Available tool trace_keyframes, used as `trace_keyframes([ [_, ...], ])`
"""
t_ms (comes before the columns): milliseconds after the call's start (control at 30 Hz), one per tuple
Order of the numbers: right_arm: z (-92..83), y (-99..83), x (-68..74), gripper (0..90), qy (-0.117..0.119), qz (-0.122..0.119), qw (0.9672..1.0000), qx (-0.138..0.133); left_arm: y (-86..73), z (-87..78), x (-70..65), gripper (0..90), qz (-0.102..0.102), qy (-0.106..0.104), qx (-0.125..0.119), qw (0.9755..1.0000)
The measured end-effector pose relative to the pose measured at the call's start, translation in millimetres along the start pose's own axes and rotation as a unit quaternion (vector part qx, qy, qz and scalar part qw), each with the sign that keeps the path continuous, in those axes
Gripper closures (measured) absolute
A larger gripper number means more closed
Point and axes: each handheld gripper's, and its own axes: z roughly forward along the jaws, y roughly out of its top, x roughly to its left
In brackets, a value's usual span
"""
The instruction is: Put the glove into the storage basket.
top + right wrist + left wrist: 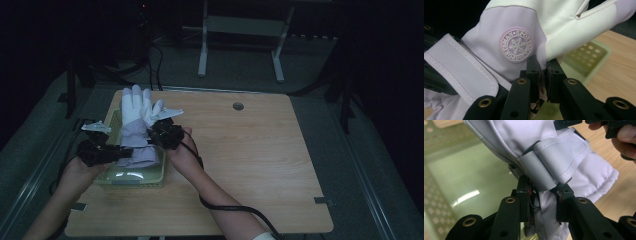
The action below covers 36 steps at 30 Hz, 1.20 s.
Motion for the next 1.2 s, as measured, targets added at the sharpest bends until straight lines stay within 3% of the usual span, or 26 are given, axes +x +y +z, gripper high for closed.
trace_keyframes([
  [167, 15.5, -0.8, 9.2, 82.9, 0.008, 0.003, 0.9999, 0.008, -10.0, -1.0, 15.2, 71.2, -0.01, -0.006, 0.011, 0.9999],
  [300, 22.8, -6.5, 10.8, 82.9, 0.009, 0.011, 0.9998, 0.017, -18.7, 7.9, 21.5, 71.2, -0.016, -0.012, 0.019, 0.9996],
  [533, 41.6, -20.8, 13.4, 82.9, 0.004, 0.008, 0.998, 0.063, -33.6, 27.5, 32.2, 71.2, -0.044, -0.025, 0.053, 0.9973],
  [700, 55.7, -30.0, 16.5, 82.9, 0.001, -0.001, 0.9957, 0.093, -41.1, 40.5, 39.4, 71.0, -0.07, -0.023, 0.085, 0.9936],
  [867, 66.6, -34.8, 19.9, 83.3, -0.008, -0.01, 0.9926, 0.121, -41.6, 49.2, 38.5, 70.7, -0.071, -0.006, 0.111, 0.9912],
  [933, 67.7, -33.6, 22.2, 83.3, -0.011, -0.016, 0.9921, 0.124, -40.8, 52.5, 37.5, 70.4, -0.06, 0.007, 0.125, 0.9903],
  [1033, 71.5, -34.1, 23.6, 82.6, -0.017, -0.019, 0.9907, 0.134, -42.2, 55.3, 38.4, 70.0, -0.064, 0.005, 0.125, 0.9901],
  [1067, 71.8, -33.7, 23.6, 80.7, -0.017, -0.017, 0.9905, 0.135, -42.8, 56.6, 38.1, 68.3, -0.069, 0.008, 0.127, 0.9895],
  [1200, 71.9, -32.7, 22.7, 62.8, -0.005, -0.015, 0.9907, 0.135, -41.4, 60.0, 34.4, 60.7, -0.058, 0.021, 0.143, 0.9878],
])
